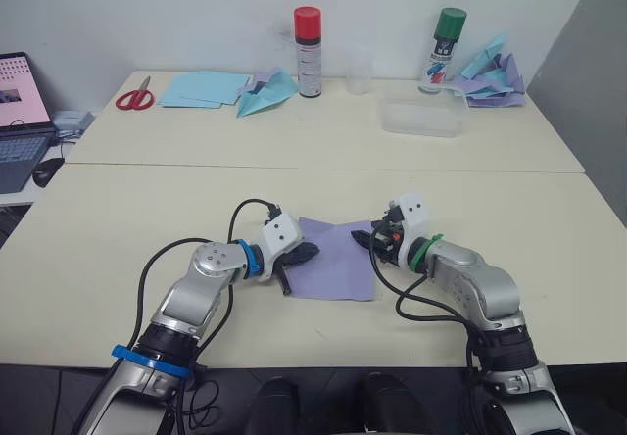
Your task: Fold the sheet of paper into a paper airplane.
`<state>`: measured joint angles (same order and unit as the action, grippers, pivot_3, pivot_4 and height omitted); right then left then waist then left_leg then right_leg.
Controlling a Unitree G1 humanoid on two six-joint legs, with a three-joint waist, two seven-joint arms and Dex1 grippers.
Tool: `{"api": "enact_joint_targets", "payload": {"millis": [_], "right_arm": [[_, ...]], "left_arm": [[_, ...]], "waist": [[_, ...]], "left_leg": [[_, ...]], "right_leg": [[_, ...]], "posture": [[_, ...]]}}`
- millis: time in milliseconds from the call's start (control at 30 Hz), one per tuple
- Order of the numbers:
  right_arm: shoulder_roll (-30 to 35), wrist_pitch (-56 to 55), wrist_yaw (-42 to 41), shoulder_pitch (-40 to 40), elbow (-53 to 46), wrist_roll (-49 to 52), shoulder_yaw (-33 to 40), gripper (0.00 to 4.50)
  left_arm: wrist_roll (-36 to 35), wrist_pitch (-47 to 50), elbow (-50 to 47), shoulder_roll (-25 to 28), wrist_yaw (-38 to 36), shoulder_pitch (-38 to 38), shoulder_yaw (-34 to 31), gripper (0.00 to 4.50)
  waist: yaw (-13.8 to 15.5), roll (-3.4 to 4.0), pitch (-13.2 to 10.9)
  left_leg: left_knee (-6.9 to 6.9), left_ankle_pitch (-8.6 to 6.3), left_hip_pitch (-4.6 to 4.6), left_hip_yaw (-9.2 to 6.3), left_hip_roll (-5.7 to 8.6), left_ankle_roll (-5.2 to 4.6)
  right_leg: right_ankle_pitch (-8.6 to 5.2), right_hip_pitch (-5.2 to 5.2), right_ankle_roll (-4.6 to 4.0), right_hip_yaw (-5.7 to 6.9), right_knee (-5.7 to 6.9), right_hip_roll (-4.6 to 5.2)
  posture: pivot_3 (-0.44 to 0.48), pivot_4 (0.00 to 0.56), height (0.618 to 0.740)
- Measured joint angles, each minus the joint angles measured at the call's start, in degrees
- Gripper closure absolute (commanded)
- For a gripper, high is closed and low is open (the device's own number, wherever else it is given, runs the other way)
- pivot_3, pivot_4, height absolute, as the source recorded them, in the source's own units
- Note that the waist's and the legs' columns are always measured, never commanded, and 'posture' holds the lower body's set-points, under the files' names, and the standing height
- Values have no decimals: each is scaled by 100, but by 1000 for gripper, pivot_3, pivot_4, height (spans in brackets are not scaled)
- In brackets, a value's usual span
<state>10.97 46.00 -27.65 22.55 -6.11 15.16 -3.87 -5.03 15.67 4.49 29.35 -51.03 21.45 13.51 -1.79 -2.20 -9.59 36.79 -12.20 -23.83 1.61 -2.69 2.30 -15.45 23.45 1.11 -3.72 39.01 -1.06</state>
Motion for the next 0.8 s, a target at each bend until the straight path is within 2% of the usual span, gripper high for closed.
{"api": "enact_joint_targets", "payload": {"millis": [167, 633, 800], "right_arm": [[211, -416, -117, -2, 0, -120, -316, 4480], [413, -962, -311, -84, -1, -277, -701, 4480], [720, -1294, -514, -85, -56, -564, -1136, 4480]], "left_arm": [[31, -13, 0, 16, -28, 10, 5, 4500], [93, -38, -2, 22, -87, 18, 14, 4500], [98, -39, 0, 23, -89, 29, 13, 4500]], "waist": [[-2, 0, 0], [-6, 0, 0], [-5, 0, 0]], "left_leg": [[-1, 0, 0, -1, 0, 0], [-1, -1, 1, -1, -1, -1], [-1, -1, 1, -1, 0, -1]], "right_leg": [[0, 0, 0, 0, 0, -1], [0, 0, 0, 0, -1, -3], [0, 0, 0, 1, -2, -2]], "posture": [[0, 150, 740], [0, 150, 740], [0, 150, 740]]}}
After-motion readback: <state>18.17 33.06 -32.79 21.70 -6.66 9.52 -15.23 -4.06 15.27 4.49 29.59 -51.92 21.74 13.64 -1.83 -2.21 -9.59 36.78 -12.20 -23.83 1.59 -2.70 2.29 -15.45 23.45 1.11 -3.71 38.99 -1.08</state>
